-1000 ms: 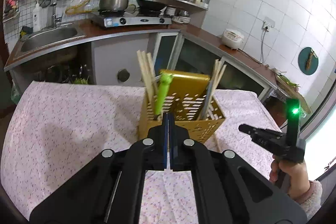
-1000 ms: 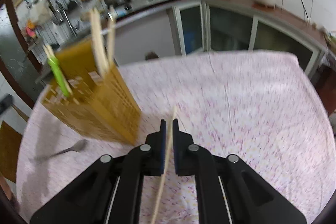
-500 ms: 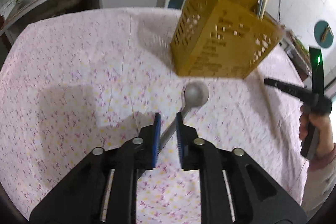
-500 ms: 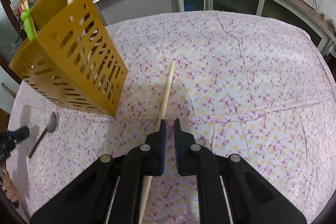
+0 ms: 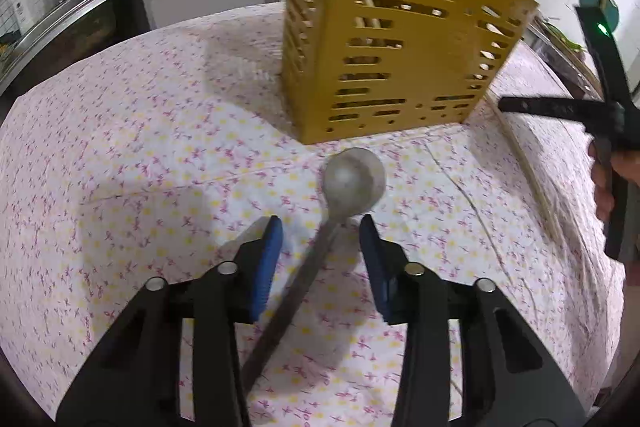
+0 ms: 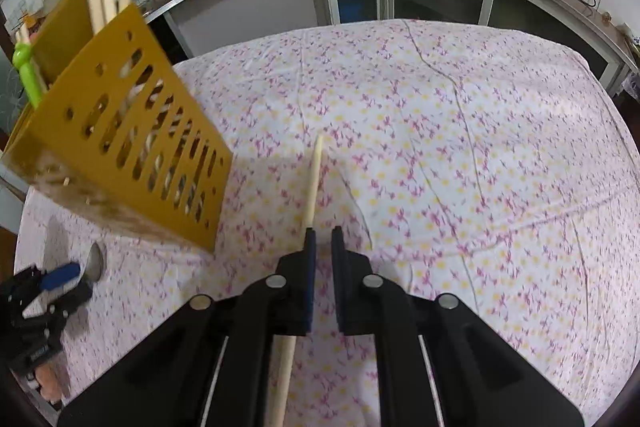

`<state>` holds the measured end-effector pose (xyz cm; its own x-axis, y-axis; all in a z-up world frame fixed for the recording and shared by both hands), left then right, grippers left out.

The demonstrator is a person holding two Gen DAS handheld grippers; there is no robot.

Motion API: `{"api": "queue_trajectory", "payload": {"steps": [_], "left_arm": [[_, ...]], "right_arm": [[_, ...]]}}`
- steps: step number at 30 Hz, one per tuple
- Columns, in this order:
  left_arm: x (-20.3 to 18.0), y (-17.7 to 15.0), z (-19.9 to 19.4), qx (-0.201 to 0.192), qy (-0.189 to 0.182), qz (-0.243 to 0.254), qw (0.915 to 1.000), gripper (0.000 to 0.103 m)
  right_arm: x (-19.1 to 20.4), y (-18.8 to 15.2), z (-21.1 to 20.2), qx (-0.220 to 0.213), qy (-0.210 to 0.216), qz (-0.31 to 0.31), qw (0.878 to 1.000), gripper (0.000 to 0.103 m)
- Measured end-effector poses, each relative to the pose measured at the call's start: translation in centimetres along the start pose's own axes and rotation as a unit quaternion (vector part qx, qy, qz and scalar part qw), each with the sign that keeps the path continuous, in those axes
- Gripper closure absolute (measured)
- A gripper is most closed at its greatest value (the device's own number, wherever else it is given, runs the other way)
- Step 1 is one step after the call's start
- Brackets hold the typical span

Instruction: Organize utensils

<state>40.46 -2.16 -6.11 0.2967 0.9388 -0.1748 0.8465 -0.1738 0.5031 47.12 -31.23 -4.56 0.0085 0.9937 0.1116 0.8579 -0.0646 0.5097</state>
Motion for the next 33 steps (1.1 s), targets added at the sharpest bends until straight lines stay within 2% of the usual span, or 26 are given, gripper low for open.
{"api": "queue_trajectory", "payload": {"steps": [6,7,8,9,10,12,15,16,17,18,21,23,30,33], "left_arm": [[-1.1,0.1,0.7,0.005,0.008,0.025,0.9996,0.068],[-1.3,0.3,0.9,0.007,0.011,0.027,0.9995,0.068],[-1.5,0.4,1.1,0.007,0.016,0.031,0.9994,0.068],[-1.6,0.5,1.1,0.006,0.017,0.032,0.9993,0.068],[-1.7,0.6,1.2,0.007,0.017,0.031,0.9994,0.068],[-1.7,1.0,1.3,0.008,0.013,0.027,0.9995,0.068],[-1.5,1.5,1.5,0.007,0.014,0.027,0.9995,0.068],[-1.7,1.6,1.6,0.008,0.019,0.031,0.9993,0.070],[-1.8,1.8,1.8,0.007,0.028,0.037,0.9989,0.074],[-1.9,1.9,2.1,0.008,0.038,0.042,0.9984,0.075],[-2.6,1.8,2.1,0.015,0.045,0.046,0.9978,0.084],[-2.4,2.0,2.1,0.019,0.040,0.034,0.9984,0.095],[-0.8,1.3,1.1,0.001,0.028,-0.011,0.9995,0.098],[-0.4,0.6,-0.9,-0.031,0.018,-0.026,0.9990,0.099]], "right_arm": [[0.1,1.8,0.7,-0.002,-0.002,0.002,1.000,0.094],[0.2,2.0,1.0,0.002,-0.007,0.000,1.000,0.091],[0.2,2.1,1.2,0.004,-0.008,0.000,1.000,0.078],[0.2,2.2,1.6,0.009,-0.009,0.000,1.000,0.072],[0.2,2.3,1.9,0.012,-0.007,0.000,1.000,0.068],[0.3,2.4,2.2,0.014,-0.010,-0.002,1.000,0.068],[0.5,2.6,2.6,0.015,-0.021,-0.012,1.000,0.072],[0.7,2.7,2.7,0.017,-0.030,-0.019,0.999,0.077],[0.8,2.7,2.6,0.020,-0.042,-0.023,0.999,0.089],[0.7,2.7,2.5,0.023,-0.046,-0.023,0.998,0.093],[0.3,2.6,2.2,0.028,-0.039,-0.017,0.999,0.095],[0.0,2.4,1.8,0.027,-0.040,-0.020,0.999,0.097],[-0.7,0.8,-1.8,-0.012,-0.016,-0.014,1.000,0.097],[-0.9,0.2,-4.3,-0.044,0.003,-0.010,0.999,0.097]]}}
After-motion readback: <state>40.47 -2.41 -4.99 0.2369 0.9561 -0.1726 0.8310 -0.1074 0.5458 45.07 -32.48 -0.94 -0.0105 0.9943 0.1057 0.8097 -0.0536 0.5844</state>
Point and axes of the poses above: each gripper's, at about its wrist camera, not at the fingertips, and z roughly the way its jaws point, x to its left, y to its top, the point moved 1 cm from there along z, roughly the way its jaws point, and after that the axes turned 5 degrees about -z, right-handed, at the moved point
